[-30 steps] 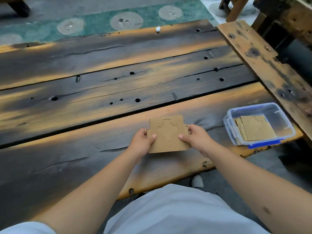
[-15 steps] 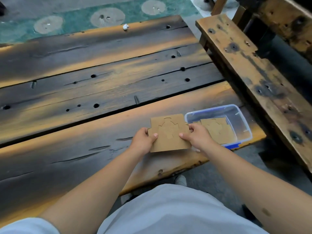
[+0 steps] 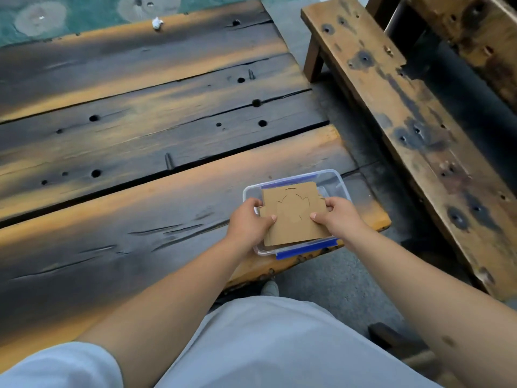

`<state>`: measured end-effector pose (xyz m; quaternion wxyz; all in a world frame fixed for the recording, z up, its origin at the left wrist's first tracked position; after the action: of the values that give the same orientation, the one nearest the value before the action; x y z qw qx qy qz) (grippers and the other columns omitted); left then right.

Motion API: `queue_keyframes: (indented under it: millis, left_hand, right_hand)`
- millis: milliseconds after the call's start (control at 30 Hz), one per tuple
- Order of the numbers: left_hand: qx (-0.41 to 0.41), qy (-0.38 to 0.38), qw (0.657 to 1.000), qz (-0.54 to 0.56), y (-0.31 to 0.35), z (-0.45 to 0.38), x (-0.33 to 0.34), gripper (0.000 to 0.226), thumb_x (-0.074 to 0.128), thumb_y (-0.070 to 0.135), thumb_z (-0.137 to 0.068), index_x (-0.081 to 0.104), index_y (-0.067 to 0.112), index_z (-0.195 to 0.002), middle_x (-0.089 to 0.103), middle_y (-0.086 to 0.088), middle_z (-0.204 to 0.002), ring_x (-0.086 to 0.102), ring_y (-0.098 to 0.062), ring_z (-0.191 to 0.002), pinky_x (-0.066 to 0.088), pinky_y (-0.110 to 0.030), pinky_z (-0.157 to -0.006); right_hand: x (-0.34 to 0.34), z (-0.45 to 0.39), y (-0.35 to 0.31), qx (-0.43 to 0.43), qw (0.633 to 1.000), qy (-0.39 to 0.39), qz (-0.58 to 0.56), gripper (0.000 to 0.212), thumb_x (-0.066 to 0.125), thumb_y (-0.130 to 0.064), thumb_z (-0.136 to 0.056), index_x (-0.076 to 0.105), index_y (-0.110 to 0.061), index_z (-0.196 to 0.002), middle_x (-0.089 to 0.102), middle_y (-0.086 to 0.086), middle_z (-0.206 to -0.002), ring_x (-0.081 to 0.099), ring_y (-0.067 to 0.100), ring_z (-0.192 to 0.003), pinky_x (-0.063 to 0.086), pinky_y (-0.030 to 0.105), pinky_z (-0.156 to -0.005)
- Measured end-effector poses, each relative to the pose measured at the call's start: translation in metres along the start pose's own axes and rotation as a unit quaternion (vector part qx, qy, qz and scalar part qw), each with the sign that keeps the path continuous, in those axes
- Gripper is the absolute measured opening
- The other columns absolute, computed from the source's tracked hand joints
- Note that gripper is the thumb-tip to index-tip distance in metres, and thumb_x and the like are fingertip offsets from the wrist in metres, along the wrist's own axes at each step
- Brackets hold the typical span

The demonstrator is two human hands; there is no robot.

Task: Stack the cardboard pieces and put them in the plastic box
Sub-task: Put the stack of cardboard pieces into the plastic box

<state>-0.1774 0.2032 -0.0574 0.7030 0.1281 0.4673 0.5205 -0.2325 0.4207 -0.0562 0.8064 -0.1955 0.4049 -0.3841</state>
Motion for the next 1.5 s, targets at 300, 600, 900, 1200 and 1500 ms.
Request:
queue_keyframes:
  millis: [300,600,900,1200,1500]
  left_hand:
    - [-0.005,-0.009,0.996,-0.088,0.008,-0.025,0.044,0.035,0.069,0.029,-0.084,0.063,0.019,-0.116,0.07,-0.003,-0.114,0.064,-0.023,-0.101,0.042,-0.025,-0.075]
    - [-0.031,-0.028,0.988,-0.148,-0.001,-0.046,0.062,0.028,0.063,0.025,-0.085,0.057,0.02,-0.112,0.069,-0.004,-0.104,0.055,-0.019,-0.08,0.044,-0.029,-0.068]
    - [-0.05,-0.062,0.971,-0.227,0.0,-0.053,0.065,0.048,0.064,0.031,-0.087,0.045,0.015,-0.128,0.06,-0.009,-0.119,0.06,-0.028,-0.102,0.045,-0.032,-0.071]
    - [-0.049,-0.009,0.972,-0.228,0.0,-0.042,0.062,0.047,0.065,0.034,-0.086,0.037,0.016,-0.119,0.034,-0.013,-0.132,0.053,-0.035,-0.106,0.052,-0.047,-0.088]
    - [0.161,0.025,0.971,-0.172,0.016,-0.011,0.015,0.063,0.061,0.033,-0.086,0.032,0.018,-0.14,0.025,-0.006,-0.151,0.038,-0.027,-0.133,0.039,-0.038,-0.103]
  right_hand:
    - [-0.004,-0.037,0.018,0.023,0.982,0.001,0.188,0.032,0.07,-0.035,-0.084,0.065,-0.013,-0.106,0.069,0.008,-0.106,0.062,0.029,-0.099,0.051,0.037,-0.082]
    - [0.001,-0.05,0.02,0.042,0.964,-0.014,0.261,0.035,0.071,-0.036,-0.085,0.059,-0.011,-0.106,0.063,0.014,-0.113,0.059,0.032,-0.103,0.04,0.031,-0.07]
    - [0.01,-0.055,0.024,0.044,0.959,0.008,0.279,0.036,0.063,-0.024,-0.089,0.052,-0.008,-0.118,0.059,0.015,-0.118,0.059,0.034,-0.106,0.045,0.036,-0.073]
    - [0.013,-0.05,0.016,0.025,0.968,0.044,0.246,0.048,0.065,-0.016,-0.086,0.041,-0.01,-0.127,0.042,0.011,-0.131,0.053,0.031,-0.109,0.046,0.038,-0.076]
    - [0.014,-0.02,-0.007,-0.12,0.951,0.047,0.28,0.052,0.063,-0.031,-0.085,0.043,-0.016,-0.131,0.042,0.007,-0.137,0.041,0.028,-0.124,0.041,0.041,-0.098]
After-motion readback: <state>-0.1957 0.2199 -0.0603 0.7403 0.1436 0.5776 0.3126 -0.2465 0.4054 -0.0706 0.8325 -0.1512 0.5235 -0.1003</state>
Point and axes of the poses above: each hand's wrist, its own z-axis away from the middle knuckle, its own x-axis out of the palm, y = z × x, the point moved 6 cm from there along -z, towards the middle knuckle
